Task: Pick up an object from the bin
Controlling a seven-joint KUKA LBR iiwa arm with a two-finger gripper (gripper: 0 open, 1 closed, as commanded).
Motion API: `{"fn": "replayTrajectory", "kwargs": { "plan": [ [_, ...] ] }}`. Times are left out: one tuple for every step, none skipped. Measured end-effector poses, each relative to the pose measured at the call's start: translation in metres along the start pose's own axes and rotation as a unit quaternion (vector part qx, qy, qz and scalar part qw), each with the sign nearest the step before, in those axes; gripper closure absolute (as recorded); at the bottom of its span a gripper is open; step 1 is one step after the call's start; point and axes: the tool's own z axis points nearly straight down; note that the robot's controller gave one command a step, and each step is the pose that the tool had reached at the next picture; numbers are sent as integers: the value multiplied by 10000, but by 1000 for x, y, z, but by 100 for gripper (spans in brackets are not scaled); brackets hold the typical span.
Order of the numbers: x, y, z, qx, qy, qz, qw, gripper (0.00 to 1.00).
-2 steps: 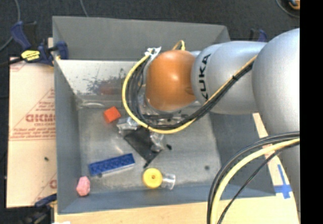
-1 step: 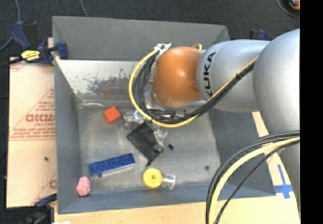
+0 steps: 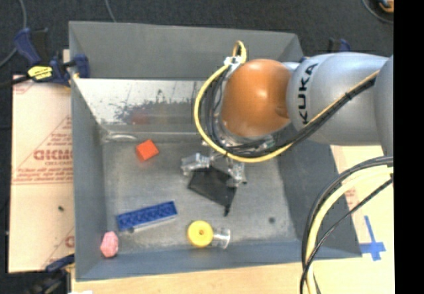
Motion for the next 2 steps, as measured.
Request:
{"fn": "replayTrajectory", "kwargs": {
  "plan": [
    [-27, 9, 1, 18, -6, 1062, 9943, 0],
    [-22, -30, 2, 39, -10, -2337, 9723, 100]
  ]
}}
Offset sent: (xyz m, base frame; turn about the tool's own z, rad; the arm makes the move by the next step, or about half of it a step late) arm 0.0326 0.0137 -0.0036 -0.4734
